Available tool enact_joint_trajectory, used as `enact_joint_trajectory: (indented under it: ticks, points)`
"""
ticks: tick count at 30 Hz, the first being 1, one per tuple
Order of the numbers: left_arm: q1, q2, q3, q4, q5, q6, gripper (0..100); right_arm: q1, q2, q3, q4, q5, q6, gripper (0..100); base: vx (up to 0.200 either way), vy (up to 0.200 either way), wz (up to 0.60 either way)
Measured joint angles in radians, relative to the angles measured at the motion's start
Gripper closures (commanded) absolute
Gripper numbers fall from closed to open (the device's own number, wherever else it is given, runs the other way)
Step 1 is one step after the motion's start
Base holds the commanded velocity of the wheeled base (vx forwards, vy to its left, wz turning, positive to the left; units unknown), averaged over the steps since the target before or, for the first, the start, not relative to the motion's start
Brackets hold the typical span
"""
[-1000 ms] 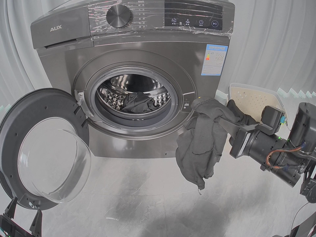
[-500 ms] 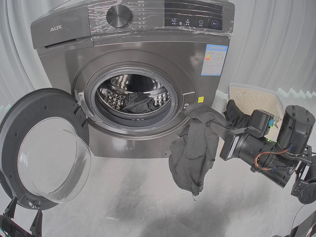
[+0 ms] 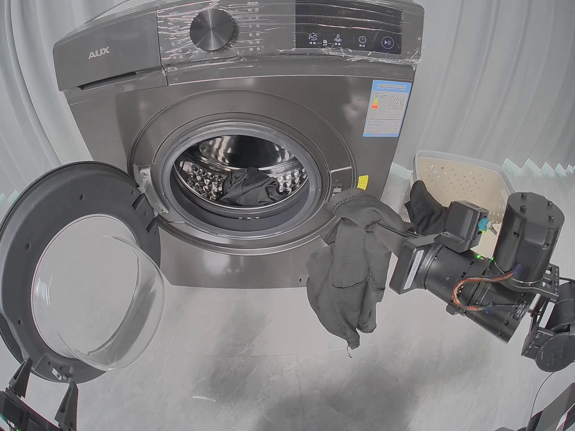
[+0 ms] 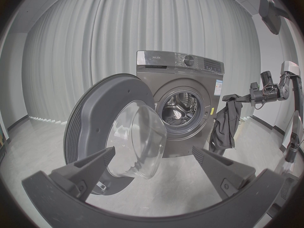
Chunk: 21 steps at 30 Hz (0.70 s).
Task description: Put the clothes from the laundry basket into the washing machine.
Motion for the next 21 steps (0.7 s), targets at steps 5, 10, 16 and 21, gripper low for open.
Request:
enact_joint_trajectory:
  ticks: [5,10,16,21]
  points:
    - [0.0,0.0,0.0,0.0,0.003,0.001,0,0.003,0.013,-0.003,0.0,-0.001,0.0,100,0.0,0.08,0.0]
    - [0.0,0.0,0.0,0.001,0.006,0.011,0,0.005,0.024,-0.013,0.0,-0.002,0.0,100,0.0,0.0,0.0]
    - [0.001,0.0,0.0,0.001,0.004,0.014,0,0.02,0.037,-0.035,0.001,-0.006,0.0,100,0.0,0.0,0.0]
    - [0.002,0.0,0.0,0.0,-0.006,0.022,0,0.033,0.053,-0.058,-0.012,-0.009,0.001,100,0.0,0.0,0.0]
